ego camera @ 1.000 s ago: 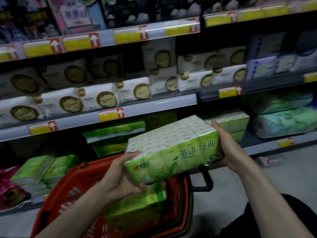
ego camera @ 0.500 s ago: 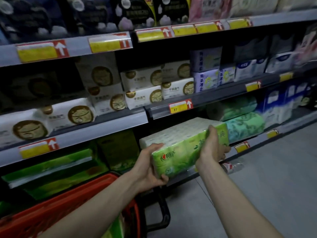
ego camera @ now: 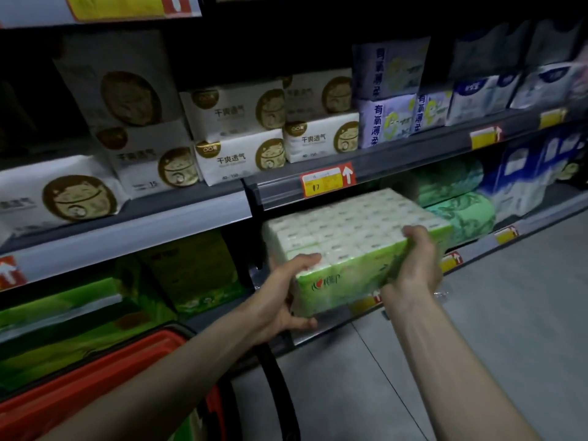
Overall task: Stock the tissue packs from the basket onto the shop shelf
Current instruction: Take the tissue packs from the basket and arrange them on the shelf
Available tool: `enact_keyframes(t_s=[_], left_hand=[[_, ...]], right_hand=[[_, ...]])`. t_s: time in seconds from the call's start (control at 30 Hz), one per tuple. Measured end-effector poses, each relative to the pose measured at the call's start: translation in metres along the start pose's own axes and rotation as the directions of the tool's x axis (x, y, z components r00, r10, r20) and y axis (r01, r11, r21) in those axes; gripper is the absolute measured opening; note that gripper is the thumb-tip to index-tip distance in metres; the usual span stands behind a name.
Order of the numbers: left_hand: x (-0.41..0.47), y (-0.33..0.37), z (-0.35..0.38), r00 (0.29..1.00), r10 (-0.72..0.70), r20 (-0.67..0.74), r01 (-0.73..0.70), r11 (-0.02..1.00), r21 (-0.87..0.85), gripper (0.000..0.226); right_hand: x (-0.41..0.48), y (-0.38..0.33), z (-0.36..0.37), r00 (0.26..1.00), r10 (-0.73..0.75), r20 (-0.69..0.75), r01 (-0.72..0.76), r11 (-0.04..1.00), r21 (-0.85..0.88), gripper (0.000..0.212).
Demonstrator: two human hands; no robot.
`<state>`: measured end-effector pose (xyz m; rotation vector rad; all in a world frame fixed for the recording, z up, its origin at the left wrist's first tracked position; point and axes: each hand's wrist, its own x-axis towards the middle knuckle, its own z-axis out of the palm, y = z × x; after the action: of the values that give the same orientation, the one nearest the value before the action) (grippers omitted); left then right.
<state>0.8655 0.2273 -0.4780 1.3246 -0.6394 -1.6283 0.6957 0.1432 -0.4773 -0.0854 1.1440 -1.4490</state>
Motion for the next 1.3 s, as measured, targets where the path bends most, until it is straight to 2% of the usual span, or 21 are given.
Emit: enact_keyframes(t_s=[0.07,0.17,0.23,0.4,0.47,0.53,0.6,0.63,0.7,0.77,0.83,0.93,1.03,1.1,1.17,1.3], left_hand=[[0.008,0.008,-0.010,0.996,0.067,-0.057,-0.066,0.997,0.027,0.049],[0.021,0.013,-0.024,0.980,0.143,-0.141,-0.144,0.990,0.001,0.090],[0.030,0.014,-0.030,0.976,0.142,-0.168,-0.146,0.989,-0.009,0.102],[0.038,0.018,-0.034,0.987,0.071,-0.148,-0.070,0.998,0.009,0.092],[0.039,0.017,-0.040,0.989,0.039,-0.143,-0.034,0.999,0.036,0.101],[0.035,0.016,-0.047,0.988,0.004,-0.156,0.008,0.997,0.074,0.108],[0.029,0.014,-0.053,0.984,0.037,-0.176,-0.014,0.992,0.127,0.116],[0.027,0.010,-0.056,0.980,0.084,-0.182,-0.055,0.985,0.162,0.120],[0.025,-0.001,-0.058,0.958,0.214,-0.188,-0.163,0.953,0.256,0.123],[0.028,-0.015,-0.058,0.927,0.351,-0.131,-0.279,0.881,0.383,0.111],[0.034,-0.027,-0.057,0.890,0.444,-0.102,-0.345,0.802,0.488,0.107],[0.044,-0.035,-0.057,0.871,0.478,-0.112,-0.340,0.751,0.566,0.116],[0.049,-0.032,-0.055,0.831,0.522,-0.190,-0.304,0.714,0.631,0.109],[0.047,-0.027,-0.054,0.795,0.566,-0.219,-0.277,0.659,0.699,0.099],[0.045,-0.020,-0.054,0.778,0.588,-0.219,-0.257,0.617,0.744,0.089],[0.044,-0.010,-0.052,0.787,0.573,-0.228,-0.241,0.626,0.741,0.066]], right_hand=[[0.007,0.008,0.006,0.998,0.000,0.057,0.000,1.000,0.003,0.079],[0.018,0.023,0.015,0.988,0.013,0.152,-0.010,1.000,-0.023,0.084],[0.025,0.035,0.020,0.984,0.009,0.176,0.005,0.997,-0.078,0.098],[0.037,0.042,0.019,0.994,-0.030,0.107,0.066,0.934,-0.352,0.150],[0.041,0.040,0.015,0.993,-0.001,0.122,0.050,0.917,-0.396,0.157],[0.049,0.044,0.008,0.986,0.006,0.168,0.056,0.929,-0.365,0.149],[0.050,0.046,0.001,0.978,-0.008,0.209,0.077,0.943,-0.325,0.146],[0.048,0.045,-0.002,0.971,-0.010,0.239,0.088,0.945,-0.315,0.141],[0.041,0.040,-0.008,0.949,0.018,0.316,0.079,0.953,-0.292,0.116],[0.043,0.038,-0.014,0.934,0.045,0.353,0.057,0.960,-0.273,0.087],[0.044,0.040,-0.018,0.934,0.019,0.356,0.079,0.963,-0.258,0.076],[0.041,0.041,-0.019,0.915,-0.074,0.396,0.165,0.965,-0.203,0.072],[0.036,0.040,-0.014,0.899,-0.144,0.414,0.243,0.950,-0.196,0.057],[0.031,0.045,-0.009,0.872,-0.186,0.453,0.355,0.878,-0.322,0.053],[0.028,0.051,-0.006,0.844,-0.235,0.482,0.480,0.732,-0.484,0.058],[0.025,0.059,0.002,0.811,-0.322,0.489,0.582,0.530,-0.617,0.067]])
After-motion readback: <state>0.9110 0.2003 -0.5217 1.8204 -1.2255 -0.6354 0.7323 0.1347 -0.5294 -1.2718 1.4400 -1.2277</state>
